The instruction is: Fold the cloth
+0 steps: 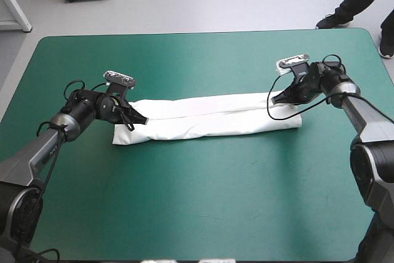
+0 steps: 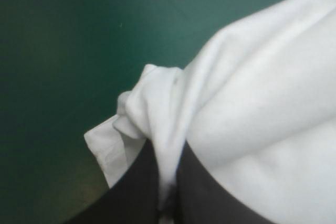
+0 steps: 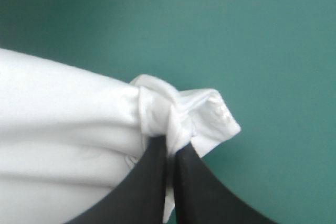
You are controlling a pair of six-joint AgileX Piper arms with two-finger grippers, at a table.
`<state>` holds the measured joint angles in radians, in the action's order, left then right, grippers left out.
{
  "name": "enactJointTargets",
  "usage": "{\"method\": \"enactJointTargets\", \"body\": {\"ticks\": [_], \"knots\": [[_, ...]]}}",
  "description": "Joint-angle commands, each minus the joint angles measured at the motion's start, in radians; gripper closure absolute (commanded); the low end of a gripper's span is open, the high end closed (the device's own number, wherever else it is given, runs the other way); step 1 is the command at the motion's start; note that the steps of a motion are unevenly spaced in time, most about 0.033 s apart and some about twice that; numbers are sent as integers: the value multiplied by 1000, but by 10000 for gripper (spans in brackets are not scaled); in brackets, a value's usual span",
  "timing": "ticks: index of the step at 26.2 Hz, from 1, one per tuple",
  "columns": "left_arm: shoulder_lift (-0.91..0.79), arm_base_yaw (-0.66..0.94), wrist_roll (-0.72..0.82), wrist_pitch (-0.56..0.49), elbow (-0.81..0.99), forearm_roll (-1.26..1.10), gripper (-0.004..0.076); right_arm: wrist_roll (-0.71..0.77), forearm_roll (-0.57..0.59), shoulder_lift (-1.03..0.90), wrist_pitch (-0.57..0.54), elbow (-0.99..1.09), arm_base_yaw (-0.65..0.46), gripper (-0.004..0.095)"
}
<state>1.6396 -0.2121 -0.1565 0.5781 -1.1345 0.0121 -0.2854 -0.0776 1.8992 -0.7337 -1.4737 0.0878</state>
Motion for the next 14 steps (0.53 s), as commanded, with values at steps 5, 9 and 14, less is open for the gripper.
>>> {"method": "enactJointTargets", "body": {"ticks": [5,9,14], "knots": [[-43,-2,12,71,-39,25,519,-89,-96,-64,-121,-87,-1,573],[-72,-2,31,196,-77,77,393,-82,-63,-127,-159,-123,-3,445],[-172,-2,47,314,-162,41,372,-41,-14,-245,-193,-124,-25,439]]}}
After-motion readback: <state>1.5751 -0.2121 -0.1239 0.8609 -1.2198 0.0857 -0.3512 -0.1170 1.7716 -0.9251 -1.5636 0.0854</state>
